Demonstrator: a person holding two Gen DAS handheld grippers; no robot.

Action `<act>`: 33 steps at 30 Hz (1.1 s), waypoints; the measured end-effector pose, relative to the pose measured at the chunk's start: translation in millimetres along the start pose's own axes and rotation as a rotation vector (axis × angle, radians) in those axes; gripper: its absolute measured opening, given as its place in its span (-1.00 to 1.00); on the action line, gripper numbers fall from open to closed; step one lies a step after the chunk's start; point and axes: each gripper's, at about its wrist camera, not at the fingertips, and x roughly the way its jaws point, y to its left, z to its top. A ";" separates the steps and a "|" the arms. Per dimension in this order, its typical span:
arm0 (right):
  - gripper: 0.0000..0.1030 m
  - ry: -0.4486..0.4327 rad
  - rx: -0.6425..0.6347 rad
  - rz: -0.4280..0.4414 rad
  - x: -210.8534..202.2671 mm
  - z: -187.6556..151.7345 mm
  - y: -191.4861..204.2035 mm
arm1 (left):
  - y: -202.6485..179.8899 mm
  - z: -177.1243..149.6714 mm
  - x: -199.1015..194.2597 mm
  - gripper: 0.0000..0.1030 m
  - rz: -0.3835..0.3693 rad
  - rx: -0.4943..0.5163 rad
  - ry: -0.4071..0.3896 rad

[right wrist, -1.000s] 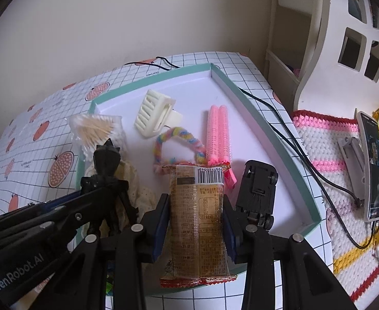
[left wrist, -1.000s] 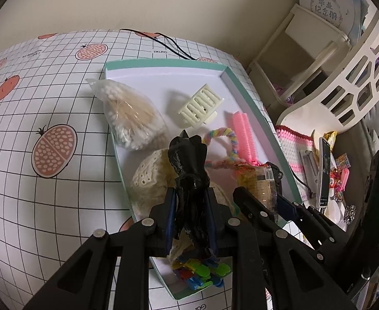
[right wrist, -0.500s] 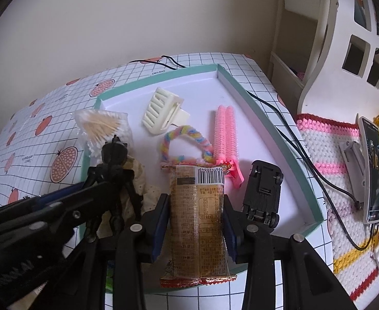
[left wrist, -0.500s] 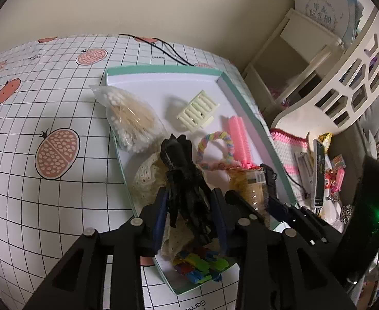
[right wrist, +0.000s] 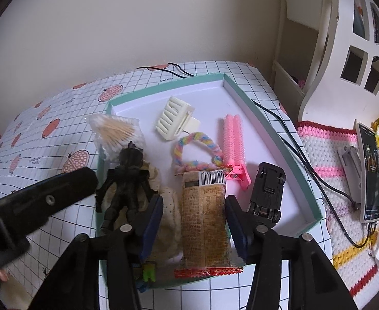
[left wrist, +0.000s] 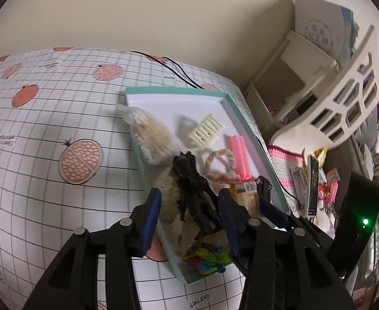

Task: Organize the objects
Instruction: 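Open right tool to drop the snack bar while left tool releases the figure in the tray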

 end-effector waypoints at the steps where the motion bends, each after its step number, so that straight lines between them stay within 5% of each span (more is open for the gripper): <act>1: 0.04 -0.003 0.000 -0.001 -0.9 0.3 1.2 | 4.2 1.1 -2.3 -0.01 0.010 -0.010 -0.008; 17: 0.23 -0.022 -0.013 0.006 -8.4 5.7 31.6 | 83.8 9.1 -24.2 0.30 0.223 -0.205 -0.057; 22: 0.37 -0.030 -0.013 0.013 -10.5 6.9 38.9 | 91.1 8.1 -30.0 0.62 0.264 -0.203 -0.075; 33: 0.78 -0.045 -0.027 0.014 -16.0 6.6 52.1 | 103.0 6.8 -46.1 0.74 0.364 -0.173 -0.119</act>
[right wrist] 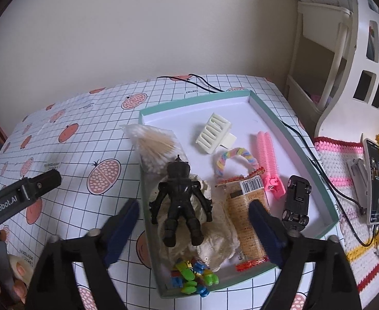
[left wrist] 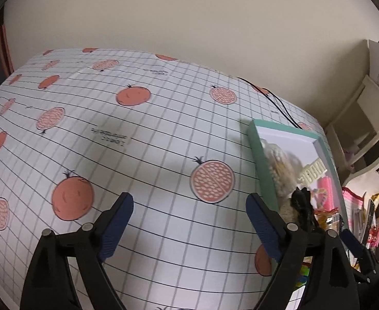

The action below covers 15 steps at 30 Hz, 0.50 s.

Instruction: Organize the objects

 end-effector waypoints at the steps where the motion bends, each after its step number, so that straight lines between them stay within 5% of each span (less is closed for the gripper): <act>1: 0.78 -0.002 -0.002 0.000 -0.8 -0.1 0.7 | 1.8 -0.4 -1.1 0.74 0.009 0.002 -0.003; 3: 0.79 -0.003 0.003 0.001 -2.2 -0.3 1.7 | 5.3 -1.3 -3.6 0.85 0.027 0.003 -0.009; 5: 1.00 -0.006 0.010 0.005 -3.9 -0.6 2.4 | 8.8 -1.4 -7.4 0.94 0.039 -0.002 -0.022; 15: 1.00 -0.021 0.021 0.002 -16.4 -5.4 6.9 | 10.8 -4.5 -25.2 0.94 0.047 0.032 -0.040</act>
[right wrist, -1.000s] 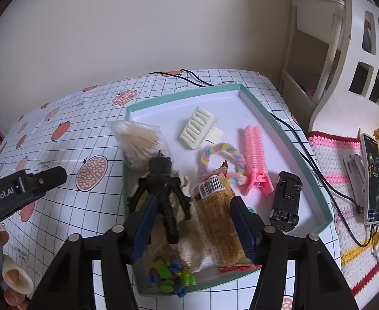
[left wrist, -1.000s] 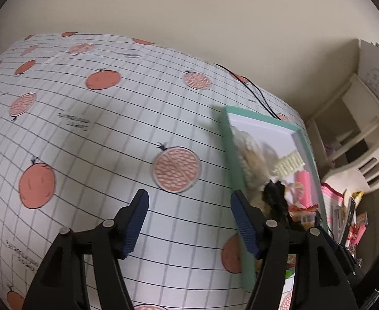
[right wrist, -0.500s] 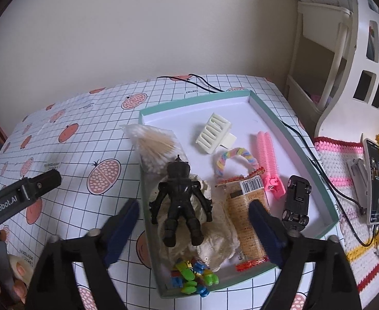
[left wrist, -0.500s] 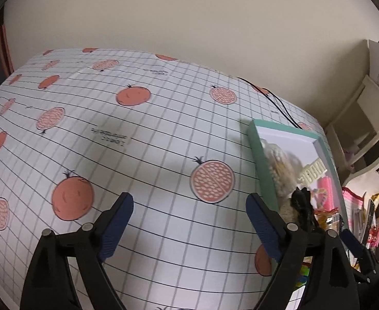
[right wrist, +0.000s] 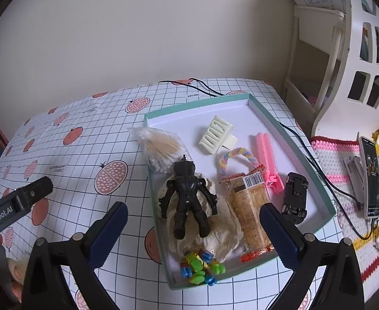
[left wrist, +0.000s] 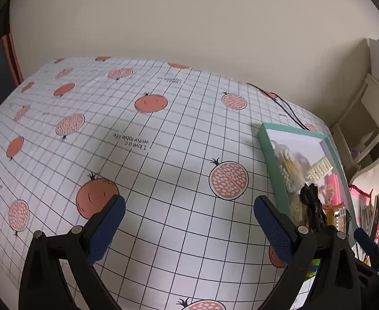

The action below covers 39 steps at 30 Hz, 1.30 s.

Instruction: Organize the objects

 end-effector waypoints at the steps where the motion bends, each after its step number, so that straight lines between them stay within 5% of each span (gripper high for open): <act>1: 1.00 -0.001 0.001 0.002 -1.6 -0.3 0.2 | -1.1 -0.4 -2.7 0.94 -0.003 0.007 -0.007; 16: 1.00 0.012 0.005 0.030 -27.9 -10.3 3.9 | -17.4 -13.0 -41.5 0.94 -0.032 0.092 -0.038; 29: 1.00 0.056 -0.009 0.032 -45.1 -30.3 -3.6 | -23.6 -36.9 -55.2 0.94 -0.054 0.158 0.042; 39: 1.00 0.172 -0.031 0.040 -30.7 -56.5 -14.2 | -22.3 -62.5 -34.6 0.94 -0.035 0.170 0.165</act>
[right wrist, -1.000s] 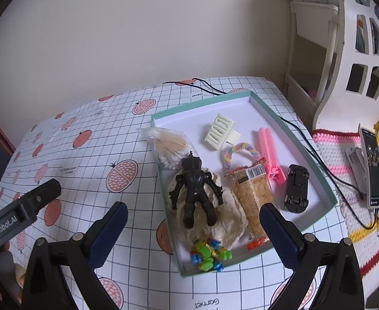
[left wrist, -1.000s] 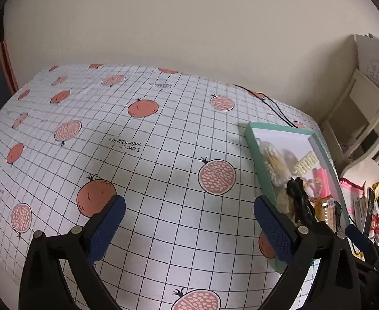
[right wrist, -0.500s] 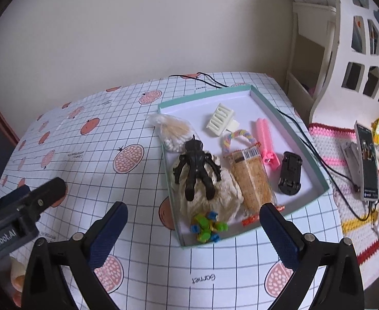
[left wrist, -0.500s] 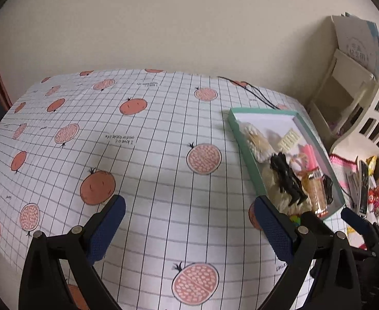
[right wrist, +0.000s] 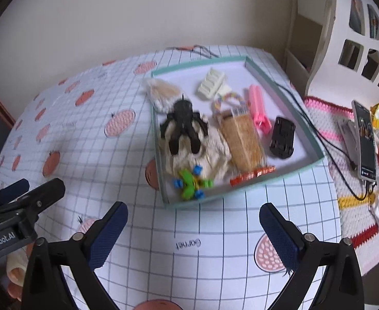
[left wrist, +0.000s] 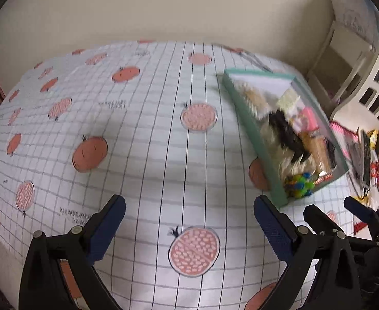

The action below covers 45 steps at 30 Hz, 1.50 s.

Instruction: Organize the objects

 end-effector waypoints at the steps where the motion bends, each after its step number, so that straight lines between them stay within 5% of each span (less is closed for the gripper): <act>1: 1.00 0.010 -0.009 -0.002 2.3 -3.0 -0.4 | 0.0 -3.1 3.5 0.94 -0.002 -0.001 0.014; 17: 1.00 0.147 -0.012 -0.020 48.0 -31.2 -21.8 | 1.5 -34.2 47.0 0.94 -0.001 0.043 0.162; 25: 1.00 0.146 -0.022 -0.048 57.8 -35.5 -26.1 | 17.3 -37.3 67.0 0.94 0.023 0.032 0.210; 45: 1.00 0.103 -0.045 -0.074 53.7 -40.1 -29.0 | 9.0 -43.8 71.8 1.00 0.066 0.055 0.145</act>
